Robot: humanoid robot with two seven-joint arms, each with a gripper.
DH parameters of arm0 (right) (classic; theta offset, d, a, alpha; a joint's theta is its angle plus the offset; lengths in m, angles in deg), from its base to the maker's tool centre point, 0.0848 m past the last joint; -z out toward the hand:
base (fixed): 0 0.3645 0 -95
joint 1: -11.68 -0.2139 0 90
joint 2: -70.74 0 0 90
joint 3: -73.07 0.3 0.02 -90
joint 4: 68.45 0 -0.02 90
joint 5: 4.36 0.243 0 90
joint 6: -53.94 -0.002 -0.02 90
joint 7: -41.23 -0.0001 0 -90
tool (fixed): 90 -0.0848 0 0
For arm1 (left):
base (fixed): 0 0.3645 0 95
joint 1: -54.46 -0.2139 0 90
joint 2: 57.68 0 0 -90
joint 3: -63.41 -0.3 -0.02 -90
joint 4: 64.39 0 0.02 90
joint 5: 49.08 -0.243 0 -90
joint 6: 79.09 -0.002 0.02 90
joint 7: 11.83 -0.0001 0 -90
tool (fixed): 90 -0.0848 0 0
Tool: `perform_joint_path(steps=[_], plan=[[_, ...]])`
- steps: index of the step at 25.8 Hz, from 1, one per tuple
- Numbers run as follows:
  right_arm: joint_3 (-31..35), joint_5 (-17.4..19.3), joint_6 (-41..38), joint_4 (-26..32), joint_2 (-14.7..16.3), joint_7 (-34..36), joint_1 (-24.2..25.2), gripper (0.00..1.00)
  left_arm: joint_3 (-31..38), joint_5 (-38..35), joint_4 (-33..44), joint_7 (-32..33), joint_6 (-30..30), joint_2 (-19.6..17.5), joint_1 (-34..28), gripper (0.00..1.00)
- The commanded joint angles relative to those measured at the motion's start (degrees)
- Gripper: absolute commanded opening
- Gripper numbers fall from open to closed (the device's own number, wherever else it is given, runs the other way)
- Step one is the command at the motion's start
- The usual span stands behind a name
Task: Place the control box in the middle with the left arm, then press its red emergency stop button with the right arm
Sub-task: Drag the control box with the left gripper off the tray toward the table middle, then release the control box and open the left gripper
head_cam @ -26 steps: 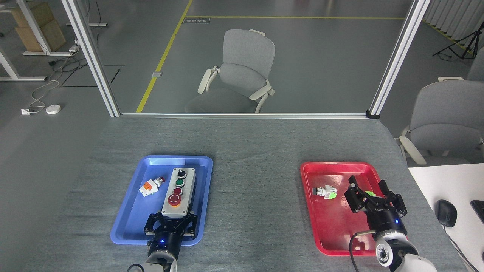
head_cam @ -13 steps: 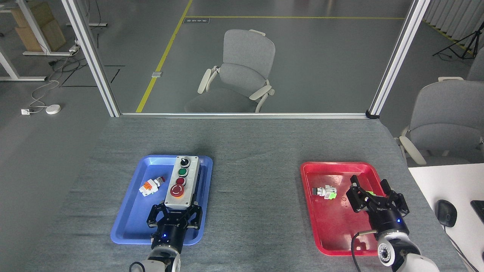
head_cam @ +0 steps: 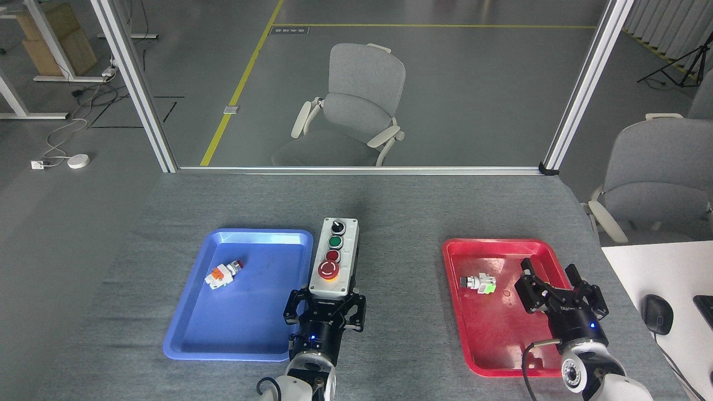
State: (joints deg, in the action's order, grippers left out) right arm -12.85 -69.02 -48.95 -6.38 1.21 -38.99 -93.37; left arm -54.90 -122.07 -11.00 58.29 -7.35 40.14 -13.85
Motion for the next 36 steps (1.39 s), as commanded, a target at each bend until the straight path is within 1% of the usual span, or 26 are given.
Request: perform_joint_path(steps=[1,5,8,10,19,25,29,30,31,32,33,34,36], plan=[[0.05,0.06,0.06,-0.02,0.10,-0.03,0.02,1.00,-6.23,3.12,0.93,0.98,-4.86,0.35,0.72,0.18],[-0.04,0.06,0.15,-0.02,0.45,-0.03,0.02,1.00,-11.41,6.46,1.54,1.06,-7.15,0.35,0.72,0.18],[0.14,0.06,0.15,-0.02,1.06,-0.03,0.02,1.00,-16.86,9.80,0.84,0.98,-8.46,0.35,0.72,0.18],[0.14,0.06,0.06,-0.02,1.24,-0.03,0.02,1.00,-18.71,11.30,-0.21,0.98,-8.73,0.35,0.72,0.18],[-0.04,0.06,-0.03,-0.02,1.24,-0.03,0.02,1.00,-19.06,12.35,-5.31,0.89,-7.15,0.35,0.72,0.21],[0.14,0.06,-0.12,-0.02,1.33,-0.03,0.02,1.00,-19.06,13.76,-11.90,-0.69,-2.05,0.26,0.99,0.22],[0.14,0.15,-0.12,-0.02,1.15,-0.03,0.02,1.00,-19.23,13.67,-11.55,-1.31,-1.43,0.26,1.16,0.23],[0.14,0.15,-0.12,-0.02,1.15,-0.03,0.02,1.00,-19.23,13.58,-11.46,-1.40,-1.43,0.26,1.25,0.25],[0.14,0.15,-0.12,-0.02,1.06,-0.03,0.02,1.00,-19.23,13.58,-11.38,-1.49,-1.43,0.26,1.43,0.35],[0.14,0.06,-0.12,-0.02,1.06,-0.03,0.02,1.00,-19.23,13.58,-11.38,-2.01,-1.43,0.26,1.43,0.53],[0.05,0.06,-0.12,-0.11,1.06,-0.03,0.02,1.00,-19.15,13.67,-11.38,-2.63,-1.78,0.26,1.43,0.81],[0.05,0.06,-0.12,-0.20,1.06,0.06,0.02,1.00,-19.14,13.67,-11.38,-3.15,-1.96,0.17,1.43,0.99],[0.14,0.06,-0.12,-0.20,1.06,0.06,0.02,1.00,-19.15,13.67,-11.38,-3.51,-1.96,0.17,1.43,0.99]])
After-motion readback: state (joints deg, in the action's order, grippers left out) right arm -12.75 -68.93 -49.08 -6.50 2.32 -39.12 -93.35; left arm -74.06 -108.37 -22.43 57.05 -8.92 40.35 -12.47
